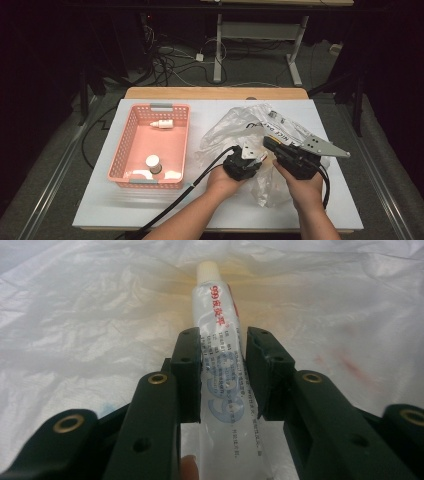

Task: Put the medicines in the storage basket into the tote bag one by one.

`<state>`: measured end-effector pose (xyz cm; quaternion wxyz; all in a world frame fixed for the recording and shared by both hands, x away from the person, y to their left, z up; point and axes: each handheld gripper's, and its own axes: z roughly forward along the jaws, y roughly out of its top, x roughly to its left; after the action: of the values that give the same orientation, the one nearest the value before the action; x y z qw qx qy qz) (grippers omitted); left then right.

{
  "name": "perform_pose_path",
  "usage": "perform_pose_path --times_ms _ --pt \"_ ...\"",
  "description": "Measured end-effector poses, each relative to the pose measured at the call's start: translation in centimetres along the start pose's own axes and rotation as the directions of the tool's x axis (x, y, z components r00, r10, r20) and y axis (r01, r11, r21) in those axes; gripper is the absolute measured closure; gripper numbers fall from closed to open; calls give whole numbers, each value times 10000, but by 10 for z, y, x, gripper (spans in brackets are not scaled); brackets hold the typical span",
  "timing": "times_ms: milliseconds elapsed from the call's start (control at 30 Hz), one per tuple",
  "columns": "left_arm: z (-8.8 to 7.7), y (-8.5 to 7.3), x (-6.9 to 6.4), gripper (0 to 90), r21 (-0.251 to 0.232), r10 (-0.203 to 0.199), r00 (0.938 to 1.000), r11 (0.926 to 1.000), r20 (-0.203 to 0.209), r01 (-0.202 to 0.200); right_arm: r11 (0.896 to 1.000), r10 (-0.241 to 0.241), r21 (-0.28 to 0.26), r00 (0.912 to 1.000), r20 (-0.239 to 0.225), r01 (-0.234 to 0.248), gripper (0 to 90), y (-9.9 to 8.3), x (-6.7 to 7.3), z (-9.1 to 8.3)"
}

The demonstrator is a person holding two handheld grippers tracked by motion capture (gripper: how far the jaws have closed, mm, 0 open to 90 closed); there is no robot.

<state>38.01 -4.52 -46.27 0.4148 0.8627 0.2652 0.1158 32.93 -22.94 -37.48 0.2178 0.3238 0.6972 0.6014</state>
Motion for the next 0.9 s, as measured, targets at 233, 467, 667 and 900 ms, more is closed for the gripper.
perform_pose_path --times_ms 233,467,667,900 --pt "8 0 4 670 69 -219 9997 9997 47 219 10000 46 -25 10000 14 -46 900 0 -1 -2" --pt "11 -1 5 567 164 -485 9981 9987 381 479 10000 93 -2 10000 23 -93 900 -1 -1 -1" --pt "2 -4 3 454 -70 -527 9970 9986 566 532 10000 49 22 10000 28 -49 900 -1 -1 -2" --pt "-19 -11 -1 374 -179 -422 9963 9989 744 437 10000 -7 64 10000 61 6 900 -1 -1 -1"
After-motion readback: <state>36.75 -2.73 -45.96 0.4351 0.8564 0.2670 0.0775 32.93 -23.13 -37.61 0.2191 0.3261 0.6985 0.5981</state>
